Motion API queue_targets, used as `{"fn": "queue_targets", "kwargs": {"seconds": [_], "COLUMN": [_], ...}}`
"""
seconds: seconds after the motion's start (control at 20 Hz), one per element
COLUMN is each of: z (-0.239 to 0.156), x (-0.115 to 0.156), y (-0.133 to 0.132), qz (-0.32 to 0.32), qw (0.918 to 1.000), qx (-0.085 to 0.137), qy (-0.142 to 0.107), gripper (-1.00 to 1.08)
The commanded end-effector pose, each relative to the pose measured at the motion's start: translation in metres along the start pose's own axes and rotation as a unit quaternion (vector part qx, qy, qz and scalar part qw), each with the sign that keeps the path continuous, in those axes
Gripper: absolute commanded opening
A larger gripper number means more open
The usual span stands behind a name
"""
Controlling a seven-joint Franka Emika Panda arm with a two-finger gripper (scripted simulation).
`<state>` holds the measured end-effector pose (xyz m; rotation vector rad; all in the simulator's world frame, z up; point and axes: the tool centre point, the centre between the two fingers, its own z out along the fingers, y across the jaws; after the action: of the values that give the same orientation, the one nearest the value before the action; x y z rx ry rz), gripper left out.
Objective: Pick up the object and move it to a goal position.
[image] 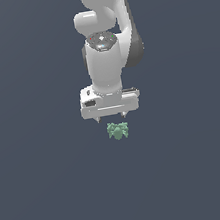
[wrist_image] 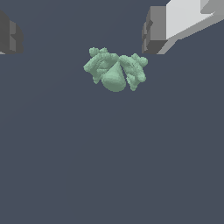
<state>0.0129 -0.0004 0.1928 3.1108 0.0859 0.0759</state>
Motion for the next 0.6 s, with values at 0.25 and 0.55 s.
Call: {"fn": "queue_targets", "kwargs": {"seconds": [0.25, 0.55], "z": [0.004, 0.010], "x": [-0.003, -0.008], "y": [-0.011, -0.031], "qz": [-0.006, -0.015], "qw": [1.0000, 0.9997], "qx": [0.003, 0.008], "qy": [-0.005, -0.015], "gripper": [1.00, 1.00]}}
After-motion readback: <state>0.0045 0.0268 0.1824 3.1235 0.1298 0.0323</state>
